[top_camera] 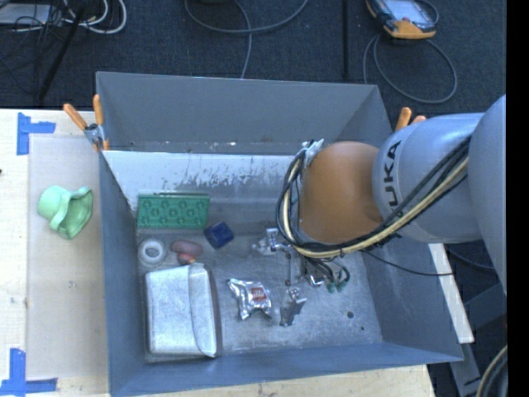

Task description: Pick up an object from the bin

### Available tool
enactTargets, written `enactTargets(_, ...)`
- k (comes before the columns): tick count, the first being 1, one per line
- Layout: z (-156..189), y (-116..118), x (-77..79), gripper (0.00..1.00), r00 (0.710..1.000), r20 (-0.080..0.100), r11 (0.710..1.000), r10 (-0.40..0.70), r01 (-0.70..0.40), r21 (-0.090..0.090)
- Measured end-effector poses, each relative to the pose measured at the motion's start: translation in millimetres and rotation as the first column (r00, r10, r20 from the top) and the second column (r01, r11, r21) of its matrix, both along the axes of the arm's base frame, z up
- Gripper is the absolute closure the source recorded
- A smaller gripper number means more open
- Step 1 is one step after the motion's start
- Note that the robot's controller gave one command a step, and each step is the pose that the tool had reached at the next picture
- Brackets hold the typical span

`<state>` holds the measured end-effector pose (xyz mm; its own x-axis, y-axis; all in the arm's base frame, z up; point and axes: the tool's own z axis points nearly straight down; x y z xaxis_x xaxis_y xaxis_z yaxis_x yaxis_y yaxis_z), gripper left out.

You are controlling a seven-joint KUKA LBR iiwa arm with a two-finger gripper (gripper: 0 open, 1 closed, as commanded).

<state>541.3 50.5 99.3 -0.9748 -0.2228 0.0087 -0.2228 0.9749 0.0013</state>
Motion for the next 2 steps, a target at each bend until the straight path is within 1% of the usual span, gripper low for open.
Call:
enactTargets(1, -28.1, 29.8, 3.2, 0.00, 0.990, 0.013, 0.990, 0.138, -0.138, 0.001)
enactTargets(2, -24.4, 30.3, 5.2, 1.00, 0.991, 0.017, 0.991, 0.135, -0.135, 0.002)
